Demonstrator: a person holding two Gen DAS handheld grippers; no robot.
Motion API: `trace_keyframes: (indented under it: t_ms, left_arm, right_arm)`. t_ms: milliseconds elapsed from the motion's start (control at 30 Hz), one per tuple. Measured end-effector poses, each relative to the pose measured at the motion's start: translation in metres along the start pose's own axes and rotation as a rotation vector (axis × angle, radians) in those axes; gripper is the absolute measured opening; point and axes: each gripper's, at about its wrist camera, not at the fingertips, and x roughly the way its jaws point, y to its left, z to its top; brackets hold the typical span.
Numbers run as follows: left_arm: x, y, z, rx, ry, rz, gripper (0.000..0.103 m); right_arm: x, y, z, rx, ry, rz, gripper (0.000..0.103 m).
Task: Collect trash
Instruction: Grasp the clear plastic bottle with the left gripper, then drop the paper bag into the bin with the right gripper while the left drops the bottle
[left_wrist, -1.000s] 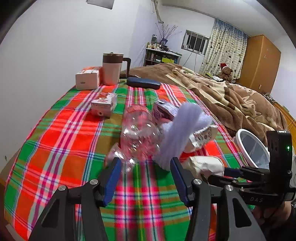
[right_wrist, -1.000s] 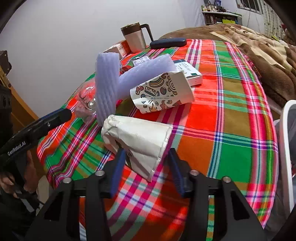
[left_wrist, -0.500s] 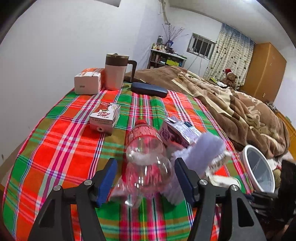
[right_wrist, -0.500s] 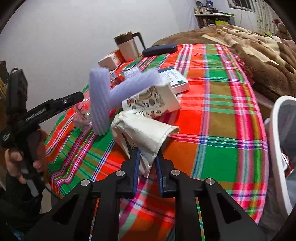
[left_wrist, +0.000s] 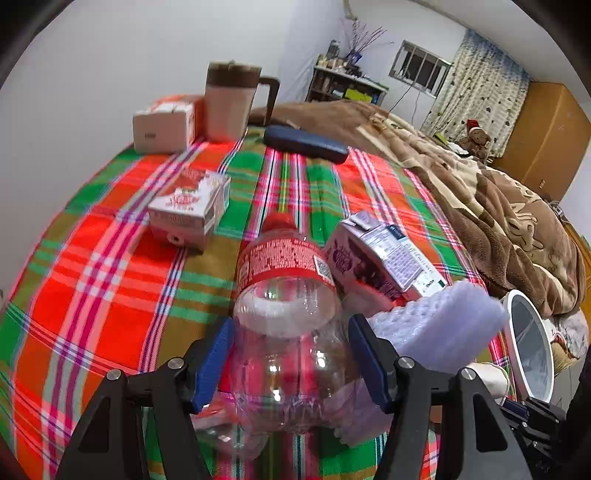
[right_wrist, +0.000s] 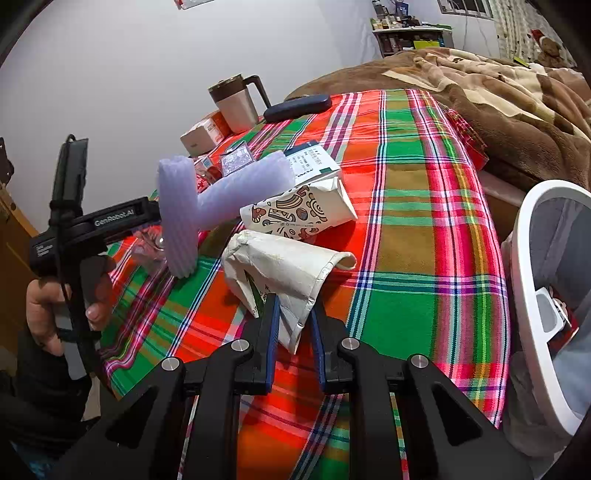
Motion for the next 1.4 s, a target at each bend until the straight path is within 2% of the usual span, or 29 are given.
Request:
trace_keyframes:
  t_ms: [167,700,1133,1400]
  left_arm:
    - [0.005,0.006,-0.002,-0.024,0.017,-0.003,0.063]
    - [-0.052,-0.005,-0.024,0.017,-0.109,-0.059,0.061]
    - [-0.091,-0.034,-0.043,0.089,-0.164,-0.124,0.061]
    - [-0.097,-0.060,-0.049,0.148,-0.165,-0.177,0.061]
  right_arm:
    - [-0.003,-0.002,-0.001,0.003,-0.009,-0.003,0.017]
    - [-0.029,0.002,-0.005,-0.002,-0.074,-0.022,0.016]
    - [-0.051,-0.001,-0.005,0.005,-0.137,-0.043,0.013]
    - [-0.065,-0.010,-0.005,0.021,-0.177,-0.069,0.013]
